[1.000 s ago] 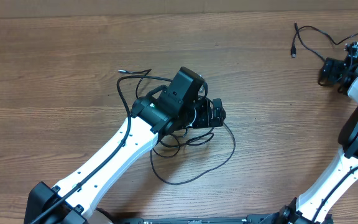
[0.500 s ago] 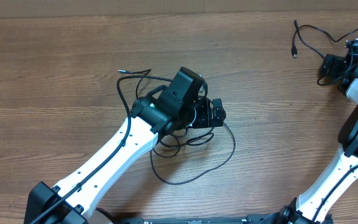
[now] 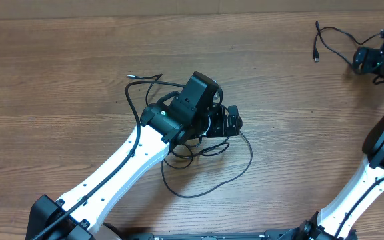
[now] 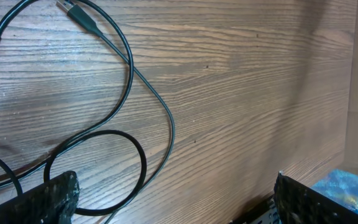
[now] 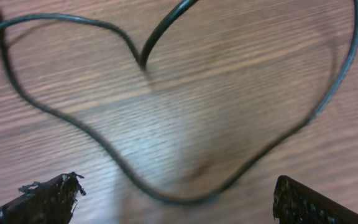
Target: Untangle cables
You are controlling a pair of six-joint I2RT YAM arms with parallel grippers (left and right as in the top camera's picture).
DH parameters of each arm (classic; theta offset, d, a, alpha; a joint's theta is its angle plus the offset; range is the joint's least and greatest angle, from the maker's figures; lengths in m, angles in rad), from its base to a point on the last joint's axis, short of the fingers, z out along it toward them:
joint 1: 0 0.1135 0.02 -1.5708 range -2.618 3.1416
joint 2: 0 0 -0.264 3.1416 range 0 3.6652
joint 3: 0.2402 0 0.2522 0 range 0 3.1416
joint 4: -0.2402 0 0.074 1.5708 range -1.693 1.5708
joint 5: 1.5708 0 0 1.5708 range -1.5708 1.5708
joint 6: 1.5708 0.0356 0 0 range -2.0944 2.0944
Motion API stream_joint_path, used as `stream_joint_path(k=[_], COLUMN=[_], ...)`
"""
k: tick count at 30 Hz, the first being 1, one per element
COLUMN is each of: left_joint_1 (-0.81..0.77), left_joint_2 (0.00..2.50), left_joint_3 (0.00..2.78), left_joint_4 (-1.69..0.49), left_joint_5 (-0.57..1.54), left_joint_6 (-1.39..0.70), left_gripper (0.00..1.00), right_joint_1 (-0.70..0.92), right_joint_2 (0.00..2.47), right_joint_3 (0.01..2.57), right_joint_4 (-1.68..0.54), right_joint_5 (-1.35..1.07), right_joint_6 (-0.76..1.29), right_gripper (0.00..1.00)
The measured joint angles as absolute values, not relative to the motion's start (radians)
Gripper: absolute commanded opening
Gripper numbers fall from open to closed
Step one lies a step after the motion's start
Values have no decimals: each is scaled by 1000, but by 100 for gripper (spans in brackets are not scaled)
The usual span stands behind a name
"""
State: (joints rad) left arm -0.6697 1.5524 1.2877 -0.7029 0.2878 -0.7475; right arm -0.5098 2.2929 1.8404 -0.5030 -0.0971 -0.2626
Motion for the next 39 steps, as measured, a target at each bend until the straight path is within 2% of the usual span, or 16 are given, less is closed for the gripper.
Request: stream_joint_path(k=[6,13,22,28,39], left_joint_1=[-670,-670,-670,-670,-665], left_joint_2=[1552,1552,1552,1552,1552], left_joint_3=[1288,1288,1288,1288,1288], left_joint_4=[-703,-703,-703,-703,-776], left_joint_5=[287,287,287,288,288], left_joint_6=[-748,-748,-748,-748,-689], left_gripper=[100,100,100,100,100], right_joint_1=[-509,-482,-389,-319,-154], right_joint_2=[2149,1907,1862,1862,1862], right_joint_3=[1913,1952,1958,1958,1958], right_joint_4=[-735,-963,-1248,-1345,-1363], right_joint_5=[-156,-371,-539,-557,-536], right_joint_6=[-263,-263,-261,-262,-262], right_gripper=[100,100,100,100,100])
